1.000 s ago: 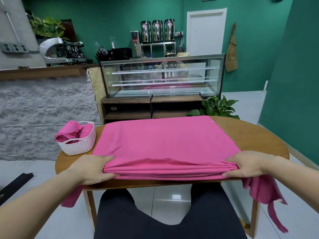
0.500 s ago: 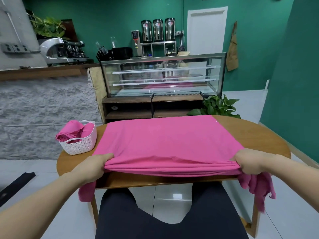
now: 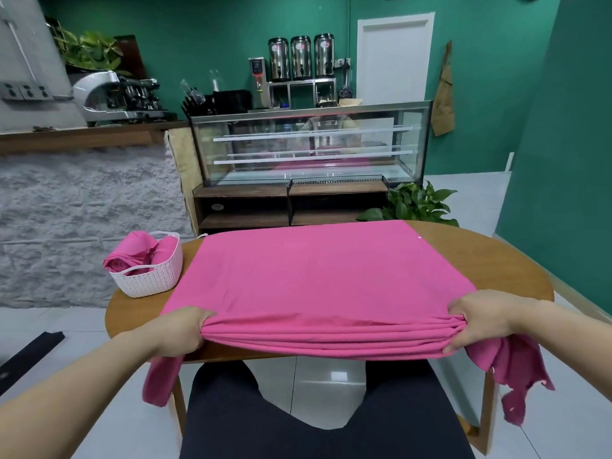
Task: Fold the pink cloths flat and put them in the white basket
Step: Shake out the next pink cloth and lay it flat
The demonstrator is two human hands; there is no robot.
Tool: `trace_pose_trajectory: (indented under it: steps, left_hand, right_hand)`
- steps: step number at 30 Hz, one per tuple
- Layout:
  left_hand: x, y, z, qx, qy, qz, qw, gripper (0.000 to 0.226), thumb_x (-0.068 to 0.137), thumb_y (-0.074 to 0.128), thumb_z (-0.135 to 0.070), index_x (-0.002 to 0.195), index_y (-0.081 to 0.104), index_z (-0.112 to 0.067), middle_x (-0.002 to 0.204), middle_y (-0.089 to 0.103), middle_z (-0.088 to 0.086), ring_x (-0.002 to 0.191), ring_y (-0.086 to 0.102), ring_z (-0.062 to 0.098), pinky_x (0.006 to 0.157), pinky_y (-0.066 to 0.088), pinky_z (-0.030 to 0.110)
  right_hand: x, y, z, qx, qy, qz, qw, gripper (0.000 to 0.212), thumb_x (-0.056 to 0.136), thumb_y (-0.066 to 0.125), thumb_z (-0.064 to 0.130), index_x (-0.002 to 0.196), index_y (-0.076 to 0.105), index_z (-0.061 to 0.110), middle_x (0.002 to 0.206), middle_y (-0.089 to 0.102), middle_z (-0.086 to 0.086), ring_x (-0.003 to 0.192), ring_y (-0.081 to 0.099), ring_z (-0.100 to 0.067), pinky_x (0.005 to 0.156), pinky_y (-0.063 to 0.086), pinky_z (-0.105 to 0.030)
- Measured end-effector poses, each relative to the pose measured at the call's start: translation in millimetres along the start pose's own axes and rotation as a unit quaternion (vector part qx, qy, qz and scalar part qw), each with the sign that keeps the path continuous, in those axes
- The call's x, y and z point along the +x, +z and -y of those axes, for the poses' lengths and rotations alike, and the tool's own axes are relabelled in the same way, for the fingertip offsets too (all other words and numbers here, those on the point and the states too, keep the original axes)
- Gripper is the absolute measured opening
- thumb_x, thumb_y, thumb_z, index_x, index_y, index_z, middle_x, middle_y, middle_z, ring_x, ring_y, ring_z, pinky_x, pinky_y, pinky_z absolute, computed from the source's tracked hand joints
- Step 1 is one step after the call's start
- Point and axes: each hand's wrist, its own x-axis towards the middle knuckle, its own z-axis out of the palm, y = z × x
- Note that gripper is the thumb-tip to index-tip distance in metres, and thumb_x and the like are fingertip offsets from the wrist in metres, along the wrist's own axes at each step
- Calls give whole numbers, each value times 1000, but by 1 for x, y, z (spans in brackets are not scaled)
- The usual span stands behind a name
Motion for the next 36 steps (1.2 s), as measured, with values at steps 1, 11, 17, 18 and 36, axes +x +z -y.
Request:
trace_pose_trajectory:
  steps: [1,11,17,18,36]
  left_hand:
    - [-1,1,1,-12,5,5,1000,24,82,52,-3,90,64,-22,88,70,-7,81,64,10,64,46,12]
    - [1,0,0,108,23,-55,992,73,88,55,-45,154,28,-31,134,61,-2,121,57,19,97,44,27]
    - [-2,8,11,121,28,-60,990,39,77,62,-65,100,57,-34,98,62,-15,92,58,8,76,44,23]
    - [-2,10,13,90,35,-68,993,25,80,65,-49,93,58,-29,94,60,-14,87,57,8,73,43,22]
    - [-7,10,-5,-101,-26,30,994,107,73,62,-79,153,30,-15,151,44,-4,137,44,14,110,34,24]
  right_hand:
    - [0,0,1,4,-4,1,1000,72,51,59,94,72,50,25,71,56,8,62,48,-9,60,37,-25]
    - [-1,2,-1,-90,-11,23,996,26,88,57,43,71,45,28,69,53,7,60,41,-9,57,35,-21]
    - [0,1,6,-36,-3,35,999,15,80,61,42,71,50,36,73,60,14,63,50,-1,66,45,-21]
    - [1,1,7,-30,-10,32,999,18,79,60,51,72,51,38,76,62,15,66,53,-1,70,48,-22]
    - [-3,-5,8,-8,17,61,998,26,72,70,66,72,62,41,67,63,20,60,54,2,63,45,-15]
